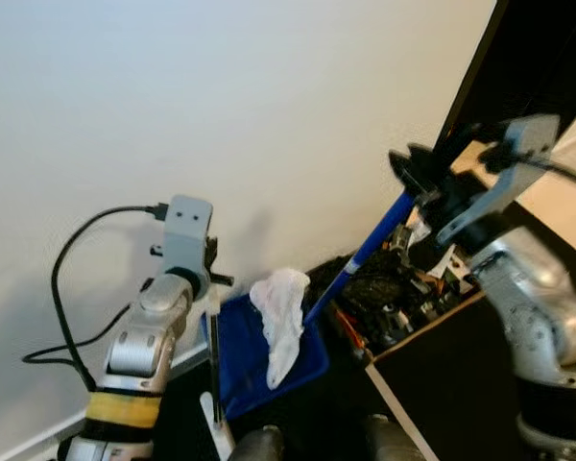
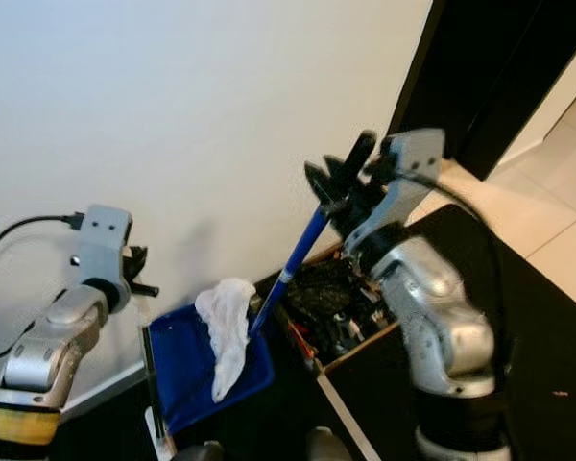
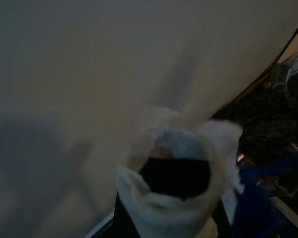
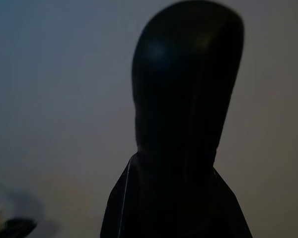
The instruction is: Sweep floor
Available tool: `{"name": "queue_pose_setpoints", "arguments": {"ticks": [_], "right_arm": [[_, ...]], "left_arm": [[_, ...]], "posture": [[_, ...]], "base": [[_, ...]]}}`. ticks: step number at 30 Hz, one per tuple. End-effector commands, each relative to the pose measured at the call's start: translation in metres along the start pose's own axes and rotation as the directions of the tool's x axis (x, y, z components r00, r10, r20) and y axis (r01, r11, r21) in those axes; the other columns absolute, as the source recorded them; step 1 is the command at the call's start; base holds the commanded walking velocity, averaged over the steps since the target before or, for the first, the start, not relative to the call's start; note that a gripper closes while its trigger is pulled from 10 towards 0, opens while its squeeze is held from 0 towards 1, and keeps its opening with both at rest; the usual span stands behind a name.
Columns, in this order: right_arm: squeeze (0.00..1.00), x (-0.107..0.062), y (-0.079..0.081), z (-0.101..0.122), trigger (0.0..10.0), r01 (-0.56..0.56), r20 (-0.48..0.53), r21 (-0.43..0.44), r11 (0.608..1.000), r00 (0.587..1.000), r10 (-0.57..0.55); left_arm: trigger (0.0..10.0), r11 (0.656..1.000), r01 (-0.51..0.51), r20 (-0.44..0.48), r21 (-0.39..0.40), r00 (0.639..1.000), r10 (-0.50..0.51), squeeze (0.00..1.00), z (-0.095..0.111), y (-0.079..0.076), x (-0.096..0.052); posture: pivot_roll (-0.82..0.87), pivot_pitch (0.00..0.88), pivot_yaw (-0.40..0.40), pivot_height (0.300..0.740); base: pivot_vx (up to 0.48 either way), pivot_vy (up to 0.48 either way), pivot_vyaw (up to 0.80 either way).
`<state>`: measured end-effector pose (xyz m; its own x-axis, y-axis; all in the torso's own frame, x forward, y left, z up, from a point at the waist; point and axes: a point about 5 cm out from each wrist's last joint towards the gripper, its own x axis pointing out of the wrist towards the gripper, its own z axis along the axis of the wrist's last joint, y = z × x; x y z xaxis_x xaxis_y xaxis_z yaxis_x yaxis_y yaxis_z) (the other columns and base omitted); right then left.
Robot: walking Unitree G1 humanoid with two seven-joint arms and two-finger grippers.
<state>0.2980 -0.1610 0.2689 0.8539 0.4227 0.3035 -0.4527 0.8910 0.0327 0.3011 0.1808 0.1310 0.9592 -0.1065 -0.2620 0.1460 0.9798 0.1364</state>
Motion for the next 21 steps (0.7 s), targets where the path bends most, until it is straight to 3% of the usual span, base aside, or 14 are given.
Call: {"name": "queue_pose_setpoints", "arguments": {"ticks": [1,3,6,14,18,21], "right_arm": [[0.00,-0.002,-0.010,0.021,10.0,0.042,0.060,-0.008,0.999,0.997,-0.041],[0.00,-0.002,-0.012,0.023,10.0,0.045,0.062,-0.010,0.999,0.997,-0.045],[0.00,0.002,-0.042,0.052,10.0,0.124,0.098,-0.044,0.991,0.988,-0.119],[0.00,0.011,-0.065,0.081,10.0,0.194,0.143,-0.116,0.974,0.974,-0.177],[0.00,0.016,-0.074,0.097,10.0,0.240,0.176,-0.206,0.949,0.963,-0.205],[0.00,0.025,-0.077,0.109,10.0,0.242,0.192,-0.340,0.909,0.964,-0.185]], "left_arm": [[10.0,1.000,-0.011,-0.017,0.028,1.000,0.011,0.00,-0.006,-0.002,0.000],[10.0,1.000,-0.012,-0.018,0.029,1.000,0.012,0.00,-0.007,-0.002,0.000],[10.0,1.000,-0.011,-0.028,0.029,1.000,0.012,0.00,-0.009,-0.003,0.002],[10.0,1.000,-0.008,-0.025,0.027,1.000,0.008,0.00,-0.010,-0.006,0.004],[10.0,1.000,-0.007,-0.023,0.024,1.000,0.007,0.00,-0.010,-0.007,0.004],[10.0,1.000,-0.008,-0.022,0.020,1.000,0.008,0.00,-0.011,-0.008,0.003]], "posture": [[0.08,0.119,0.023,0.740],[0.07,0.119,0.025,0.740],[0.07,0.121,0.029,0.740],[0.07,0.120,0.023,0.740],[0.08,0.120,0.021,0.740],[0.08,0.119,0.021,0.740]], "base": [[0.000,0.000,0.00],[0.000,0.000,0.00],[0.000,0.000,0.00],[0.000,0.000,0.00],[0.000,0.000,0.00],[0.000,0.000,0.00]]}}
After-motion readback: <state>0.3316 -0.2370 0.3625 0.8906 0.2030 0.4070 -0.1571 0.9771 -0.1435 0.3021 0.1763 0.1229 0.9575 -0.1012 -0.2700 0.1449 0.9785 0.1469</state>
